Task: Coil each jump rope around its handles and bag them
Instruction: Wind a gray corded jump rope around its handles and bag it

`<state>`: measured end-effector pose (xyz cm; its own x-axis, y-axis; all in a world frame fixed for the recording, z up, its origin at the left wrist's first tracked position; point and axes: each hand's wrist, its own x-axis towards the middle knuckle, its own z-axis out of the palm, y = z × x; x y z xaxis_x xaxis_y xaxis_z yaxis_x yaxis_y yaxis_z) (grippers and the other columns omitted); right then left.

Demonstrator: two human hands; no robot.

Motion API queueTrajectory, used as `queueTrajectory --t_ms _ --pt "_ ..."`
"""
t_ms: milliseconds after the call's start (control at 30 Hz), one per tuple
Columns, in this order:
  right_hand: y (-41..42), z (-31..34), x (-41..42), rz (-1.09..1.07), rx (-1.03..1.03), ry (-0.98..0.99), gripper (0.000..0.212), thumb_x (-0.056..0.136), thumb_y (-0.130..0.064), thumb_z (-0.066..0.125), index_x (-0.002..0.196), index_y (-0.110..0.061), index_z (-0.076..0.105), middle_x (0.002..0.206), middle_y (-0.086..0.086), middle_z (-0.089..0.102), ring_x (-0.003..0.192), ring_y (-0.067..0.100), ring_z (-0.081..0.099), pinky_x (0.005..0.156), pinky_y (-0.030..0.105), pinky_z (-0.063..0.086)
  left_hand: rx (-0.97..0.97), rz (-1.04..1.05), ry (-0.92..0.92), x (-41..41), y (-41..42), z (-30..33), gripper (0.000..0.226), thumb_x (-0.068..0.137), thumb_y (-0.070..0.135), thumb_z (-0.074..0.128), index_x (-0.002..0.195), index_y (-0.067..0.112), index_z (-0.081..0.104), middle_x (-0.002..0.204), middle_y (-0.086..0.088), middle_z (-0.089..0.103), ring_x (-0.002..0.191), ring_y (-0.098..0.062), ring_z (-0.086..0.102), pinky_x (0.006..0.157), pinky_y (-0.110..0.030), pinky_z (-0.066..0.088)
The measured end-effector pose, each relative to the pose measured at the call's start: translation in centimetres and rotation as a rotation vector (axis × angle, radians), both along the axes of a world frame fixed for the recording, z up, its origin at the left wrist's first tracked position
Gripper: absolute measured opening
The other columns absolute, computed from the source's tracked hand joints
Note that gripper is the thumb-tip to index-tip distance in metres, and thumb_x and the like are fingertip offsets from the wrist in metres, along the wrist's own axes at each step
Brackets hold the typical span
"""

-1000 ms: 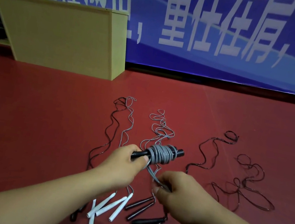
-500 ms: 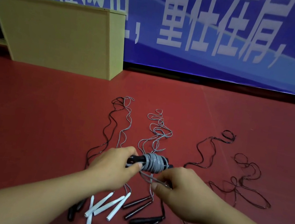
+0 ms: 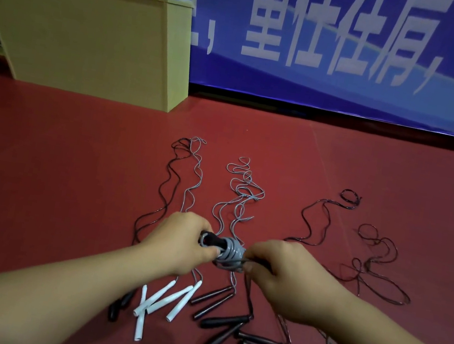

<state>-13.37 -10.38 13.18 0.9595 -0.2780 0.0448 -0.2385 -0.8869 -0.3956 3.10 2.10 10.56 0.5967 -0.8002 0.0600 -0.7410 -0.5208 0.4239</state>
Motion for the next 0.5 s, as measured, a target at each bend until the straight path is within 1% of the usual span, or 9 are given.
queueTrajectory --t_ms 33,133,233,333,400,500 --pt "0.0 -0.1 0.0 0.017 -0.012 -0.010 0.021 0.093 -0.035 0.051 0.076 -0.023 0.054 0.072 -0.003 0.054 0.071 0.018 0.051 0.067 0.039 0.044 0.002 -0.008 -0.001 0.0 0.0 0.0 0.026 0.079 0.041 0.072 0.081 0.015 0.068 0.070 -0.003 0.067 0.074 -0.024 0.064 0.064 -0.035 0.050" --pt "0.0 -0.3 -0.1 0.043 -0.054 -0.031 0.018 0.094 -0.038 0.050 0.089 -0.025 0.062 0.077 -0.009 0.051 0.078 0.015 0.052 0.071 0.038 0.046 0.025 -0.071 -0.004 -0.1 0.2 0.0 0.025 0.079 0.041 0.073 0.082 0.016 0.068 0.071 0.000 0.065 0.073 -0.022 0.062 0.066 -0.036 0.050" --pt "-0.1 -0.2 -0.2 0.033 -0.129 -0.044 0.020 0.095 -0.041 0.048 0.093 -0.027 0.062 0.082 -0.011 0.051 0.084 0.016 0.055 0.071 0.037 0.047 0.078 -0.204 0.007 -0.3 0.7 0.0 0.016 0.083 0.040 0.071 0.089 0.025 0.068 0.070 0.009 0.059 0.072 -0.015 0.055 0.069 -0.031 0.047" --pt "-0.8 -0.1 -0.4 -0.004 -0.184 -0.060 0.022 0.094 -0.045 0.050 0.097 -0.028 0.064 0.088 -0.009 0.057 0.090 0.017 0.057 0.071 0.034 0.047 0.119 -0.329 0.086 -0.6 1.0 0.0 0.014 0.086 0.041 0.067 0.090 0.028 0.067 0.074 0.007 0.062 0.074 -0.015 0.058 0.070 -0.031 0.048" --pt "-1.5 -0.1 -0.5 -0.046 -0.178 -0.051 0.024 0.091 -0.048 0.054 0.094 -0.027 0.065 0.084 -0.008 0.060 0.083 0.016 0.056 0.067 0.033 0.047 0.121 -0.366 0.139 -0.9 1.1 0.0 0.013 0.087 0.040 0.066 0.091 0.027 0.066 0.073 0.007 0.062 0.069 -0.010 0.055 0.067 -0.028 0.046" --pt "-2.4 0.1 -0.8 -0.126 -0.034 -0.038 0.021 0.084 -0.050 0.067 0.083 -0.029 0.070 0.071 -0.009 0.063 0.068 0.009 0.056 0.064 0.031 0.048 0.086 -0.410 0.233 -1.5 1.0 0.3 0.009 0.089 0.033 0.066 0.090 0.024 0.067 0.066 0.009 0.055 0.059 -0.003 0.045 0.060 -0.024 0.039"
